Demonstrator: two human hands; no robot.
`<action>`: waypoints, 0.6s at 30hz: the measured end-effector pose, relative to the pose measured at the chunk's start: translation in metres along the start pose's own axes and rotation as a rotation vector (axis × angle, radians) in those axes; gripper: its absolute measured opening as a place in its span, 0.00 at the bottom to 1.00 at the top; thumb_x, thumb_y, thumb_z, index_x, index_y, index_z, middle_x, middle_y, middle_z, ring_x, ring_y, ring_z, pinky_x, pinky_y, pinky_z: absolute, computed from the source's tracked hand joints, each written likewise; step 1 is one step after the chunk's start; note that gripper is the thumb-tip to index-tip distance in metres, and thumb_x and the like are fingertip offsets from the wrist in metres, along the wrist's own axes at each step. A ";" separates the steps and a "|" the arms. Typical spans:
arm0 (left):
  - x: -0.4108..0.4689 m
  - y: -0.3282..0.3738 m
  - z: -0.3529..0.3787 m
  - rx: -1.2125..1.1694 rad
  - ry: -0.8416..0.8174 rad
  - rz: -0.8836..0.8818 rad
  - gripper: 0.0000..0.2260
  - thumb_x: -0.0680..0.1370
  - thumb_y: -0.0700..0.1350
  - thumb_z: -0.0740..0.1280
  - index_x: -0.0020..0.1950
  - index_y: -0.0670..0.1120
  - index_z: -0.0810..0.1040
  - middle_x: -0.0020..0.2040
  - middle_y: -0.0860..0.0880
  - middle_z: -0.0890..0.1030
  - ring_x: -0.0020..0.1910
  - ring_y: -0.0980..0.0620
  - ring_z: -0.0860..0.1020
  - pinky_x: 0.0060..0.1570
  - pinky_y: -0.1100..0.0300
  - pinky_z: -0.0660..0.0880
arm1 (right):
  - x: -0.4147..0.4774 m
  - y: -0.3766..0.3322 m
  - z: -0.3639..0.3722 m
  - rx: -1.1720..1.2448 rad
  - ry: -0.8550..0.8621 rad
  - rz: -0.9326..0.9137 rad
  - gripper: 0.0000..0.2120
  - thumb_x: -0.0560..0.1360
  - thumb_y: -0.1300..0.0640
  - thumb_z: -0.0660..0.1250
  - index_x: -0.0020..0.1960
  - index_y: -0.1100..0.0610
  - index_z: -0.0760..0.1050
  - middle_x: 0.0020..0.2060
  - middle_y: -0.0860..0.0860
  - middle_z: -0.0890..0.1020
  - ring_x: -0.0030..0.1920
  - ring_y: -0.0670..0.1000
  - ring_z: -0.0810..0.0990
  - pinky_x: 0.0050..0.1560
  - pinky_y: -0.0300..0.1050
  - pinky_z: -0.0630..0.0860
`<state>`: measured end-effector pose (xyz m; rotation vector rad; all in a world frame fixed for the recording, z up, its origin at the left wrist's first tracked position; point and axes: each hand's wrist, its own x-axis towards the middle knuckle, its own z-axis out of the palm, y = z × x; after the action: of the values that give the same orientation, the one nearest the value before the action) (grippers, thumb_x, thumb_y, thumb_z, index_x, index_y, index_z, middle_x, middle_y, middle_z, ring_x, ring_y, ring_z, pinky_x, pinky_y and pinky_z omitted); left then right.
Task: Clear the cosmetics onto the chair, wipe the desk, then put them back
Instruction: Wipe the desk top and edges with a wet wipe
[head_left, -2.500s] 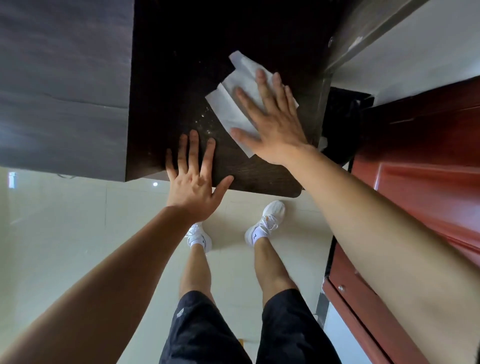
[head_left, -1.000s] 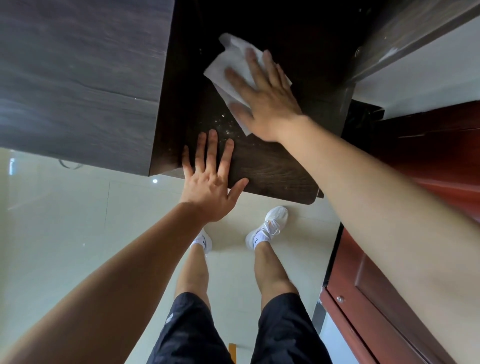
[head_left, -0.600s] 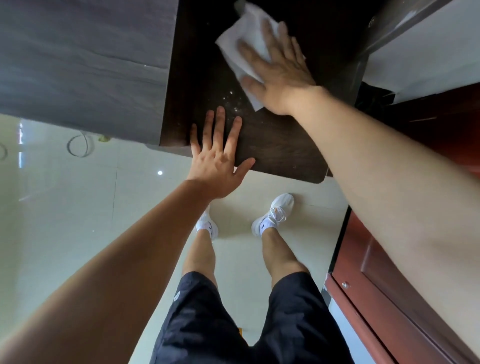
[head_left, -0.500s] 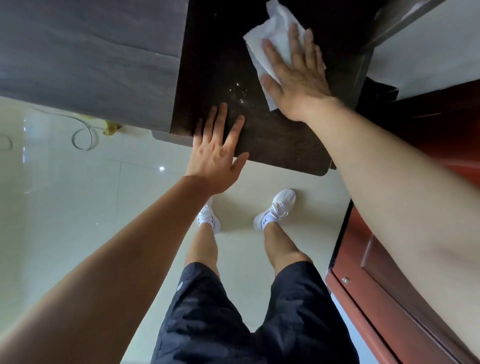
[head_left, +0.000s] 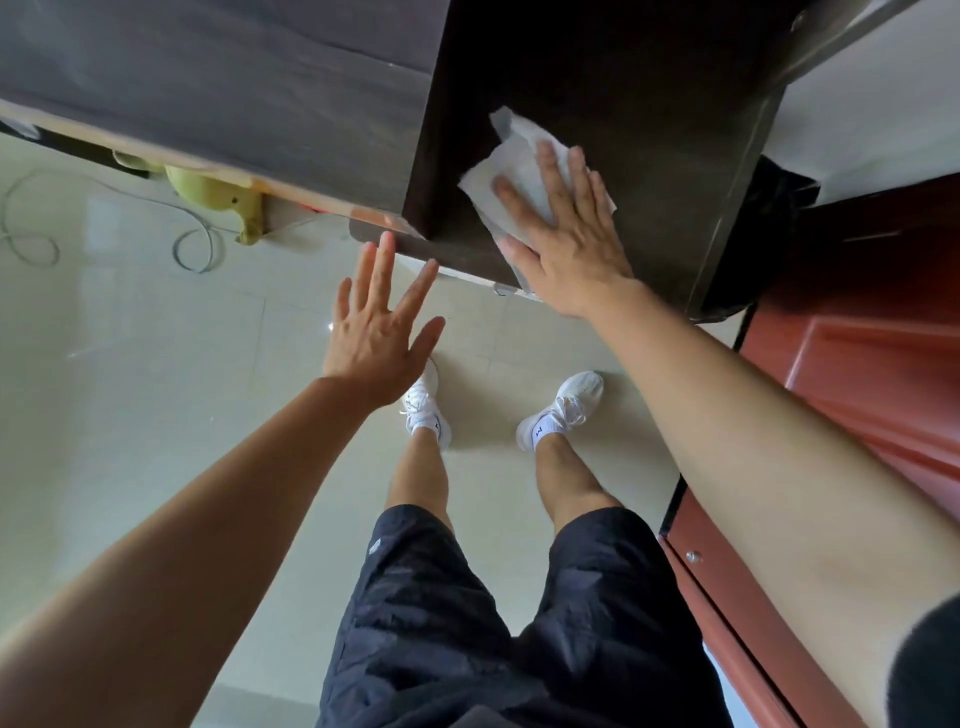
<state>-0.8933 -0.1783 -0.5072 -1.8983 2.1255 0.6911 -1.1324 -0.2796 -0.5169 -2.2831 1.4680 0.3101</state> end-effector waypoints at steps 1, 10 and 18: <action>0.002 0.001 0.001 -0.009 0.008 0.001 0.27 0.83 0.62 0.50 0.81 0.56 0.51 0.82 0.42 0.42 0.80 0.40 0.42 0.75 0.38 0.50 | 0.010 0.000 -0.002 0.001 0.004 0.028 0.29 0.83 0.37 0.47 0.82 0.41 0.44 0.81 0.59 0.40 0.79 0.66 0.37 0.78 0.58 0.37; 0.002 0.010 0.008 -0.091 0.056 -0.041 0.27 0.83 0.59 0.54 0.81 0.55 0.52 0.82 0.42 0.43 0.80 0.41 0.41 0.74 0.41 0.53 | 0.046 -0.032 0.001 0.024 0.089 0.147 0.34 0.80 0.34 0.50 0.82 0.41 0.43 0.81 0.61 0.42 0.79 0.68 0.39 0.79 0.63 0.40; 0.003 0.020 0.008 -0.066 0.044 -0.102 0.27 0.83 0.62 0.49 0.81 0.56 0.51 0.82 0.44 0.42 0.80 0.42 0.40 0.76 0.40 0.47 | -0.103 0.047 0.032 0.062 0.032 0.252 0.29 0.84 0.37 0.51 0.82 0.43 0.50 0.82 0.56 0.41 0.80 0.63 0.39 0.78 0.58 0.39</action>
<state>-0.9147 -0.1762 -0.5113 -2.0588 2.0381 0.7127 -1.2172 -0.1985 -0.5150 -2.0658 1.7594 0.2971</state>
